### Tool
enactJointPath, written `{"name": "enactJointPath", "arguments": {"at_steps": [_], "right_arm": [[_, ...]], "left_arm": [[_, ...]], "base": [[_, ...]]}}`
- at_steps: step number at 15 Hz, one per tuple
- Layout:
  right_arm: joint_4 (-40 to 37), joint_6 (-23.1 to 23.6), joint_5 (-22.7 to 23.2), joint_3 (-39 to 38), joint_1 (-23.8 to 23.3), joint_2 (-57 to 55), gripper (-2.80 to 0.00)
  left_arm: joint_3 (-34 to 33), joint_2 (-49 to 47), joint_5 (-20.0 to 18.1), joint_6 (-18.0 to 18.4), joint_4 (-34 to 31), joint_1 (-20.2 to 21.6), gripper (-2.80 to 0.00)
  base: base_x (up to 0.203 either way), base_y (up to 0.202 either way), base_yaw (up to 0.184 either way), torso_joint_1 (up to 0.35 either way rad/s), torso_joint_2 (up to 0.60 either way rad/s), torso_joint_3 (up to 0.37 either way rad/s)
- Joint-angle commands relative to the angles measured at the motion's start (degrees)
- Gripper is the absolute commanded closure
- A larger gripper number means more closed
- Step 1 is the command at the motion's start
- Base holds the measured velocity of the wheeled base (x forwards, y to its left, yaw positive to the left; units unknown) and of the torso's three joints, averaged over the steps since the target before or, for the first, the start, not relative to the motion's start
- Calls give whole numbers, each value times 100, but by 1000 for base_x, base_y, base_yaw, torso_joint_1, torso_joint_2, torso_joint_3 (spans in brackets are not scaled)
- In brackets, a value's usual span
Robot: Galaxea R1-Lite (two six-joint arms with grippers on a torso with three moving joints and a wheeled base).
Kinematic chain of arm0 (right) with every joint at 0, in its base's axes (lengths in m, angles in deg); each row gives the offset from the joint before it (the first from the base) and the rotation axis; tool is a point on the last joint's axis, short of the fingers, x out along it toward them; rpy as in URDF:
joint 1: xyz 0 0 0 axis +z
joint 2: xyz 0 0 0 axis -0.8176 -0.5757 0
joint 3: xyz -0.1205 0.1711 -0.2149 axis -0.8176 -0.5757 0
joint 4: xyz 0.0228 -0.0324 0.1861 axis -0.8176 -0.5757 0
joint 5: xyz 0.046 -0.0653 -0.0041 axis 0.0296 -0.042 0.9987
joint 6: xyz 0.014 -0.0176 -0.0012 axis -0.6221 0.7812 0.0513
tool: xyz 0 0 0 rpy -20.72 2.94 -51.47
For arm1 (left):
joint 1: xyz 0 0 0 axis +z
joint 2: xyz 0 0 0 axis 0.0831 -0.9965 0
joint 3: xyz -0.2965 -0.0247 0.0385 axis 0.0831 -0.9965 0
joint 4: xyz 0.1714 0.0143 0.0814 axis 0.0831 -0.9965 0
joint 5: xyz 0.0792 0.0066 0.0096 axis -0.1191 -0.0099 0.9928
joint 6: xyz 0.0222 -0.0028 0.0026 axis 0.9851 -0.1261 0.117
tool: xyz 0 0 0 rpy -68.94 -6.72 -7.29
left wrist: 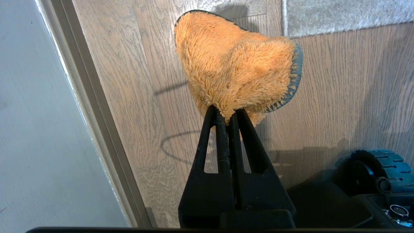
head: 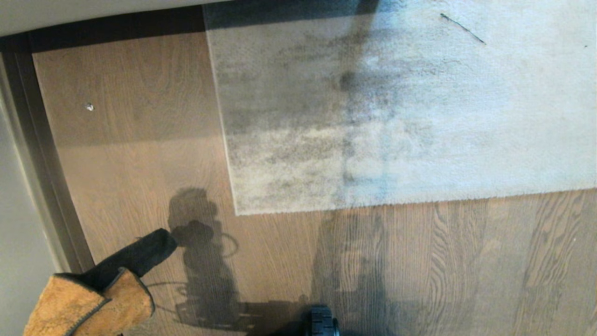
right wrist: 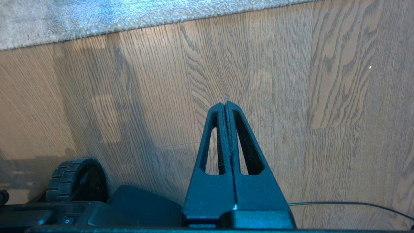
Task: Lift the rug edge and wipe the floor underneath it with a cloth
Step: Lift up the carpet
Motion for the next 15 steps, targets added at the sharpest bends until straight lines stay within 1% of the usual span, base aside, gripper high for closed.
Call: {"name": "enactJointPath", "arguments": {"at_steps": [1,15], "right_arm": [[5,-5,-2,0,0,2,0],[5,4,-2,0,0,2,0]], "left_arm": [[0,2,-1,1,0,2,0],[0,2,-1,1,0,2,0]], "base": [[0,0,0,0,0,0],[0,0,0,0,0,0]]}}
